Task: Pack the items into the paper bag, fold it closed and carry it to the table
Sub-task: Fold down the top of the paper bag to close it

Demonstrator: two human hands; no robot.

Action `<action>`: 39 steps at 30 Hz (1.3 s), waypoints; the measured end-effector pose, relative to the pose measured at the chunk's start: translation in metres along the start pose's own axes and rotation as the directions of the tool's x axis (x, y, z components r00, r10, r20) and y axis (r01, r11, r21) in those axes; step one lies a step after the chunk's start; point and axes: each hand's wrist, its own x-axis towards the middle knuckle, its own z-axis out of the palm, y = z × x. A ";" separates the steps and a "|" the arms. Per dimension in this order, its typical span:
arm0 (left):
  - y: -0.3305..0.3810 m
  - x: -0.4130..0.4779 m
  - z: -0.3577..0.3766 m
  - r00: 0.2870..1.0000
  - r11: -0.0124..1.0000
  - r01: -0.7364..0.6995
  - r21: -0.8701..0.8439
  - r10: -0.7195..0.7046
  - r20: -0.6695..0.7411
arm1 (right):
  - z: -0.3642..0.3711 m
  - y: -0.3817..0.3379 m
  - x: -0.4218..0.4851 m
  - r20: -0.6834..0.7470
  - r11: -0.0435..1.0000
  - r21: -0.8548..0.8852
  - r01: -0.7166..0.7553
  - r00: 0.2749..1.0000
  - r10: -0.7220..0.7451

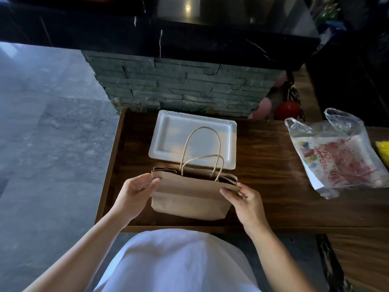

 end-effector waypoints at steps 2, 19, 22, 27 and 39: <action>0.003 0.000 0.000 1.000 0.999 0.026 -0.017 -0.026 0.014 | 0.001 -0.002 -0.001 -0.004 0.998 0.065 -0.025 1.000 0.025; 0.033 0.007 -0.006 0.929 0.919 0.357 -0.166 -0.331 0.163 | -0.010 -0.013 0.010 0.165 0.890 0.350 -0.291 0.955 0.247; 0.064 0.011 0.000 0.997 0.979 0.067 0.191 -0.071 0.018 | -0.013 -0.012 0.016 0.147 0.880 0.339 -0.332 0.943 0.299; 0.141 0.022 0.047 0.913 0.767 -0.400 0.503 0.287 0.289 | -0.009 0.007 0.019 0.161 0.790 0.361 -0.496 0.867 0.471; 0.165 0.030 0.121 0.766 0.259 -0.636 0.727 0.103 0.634 | -0.004 0.033 0.036 0.105 0.900 0.228 -0.371 0.928 0.356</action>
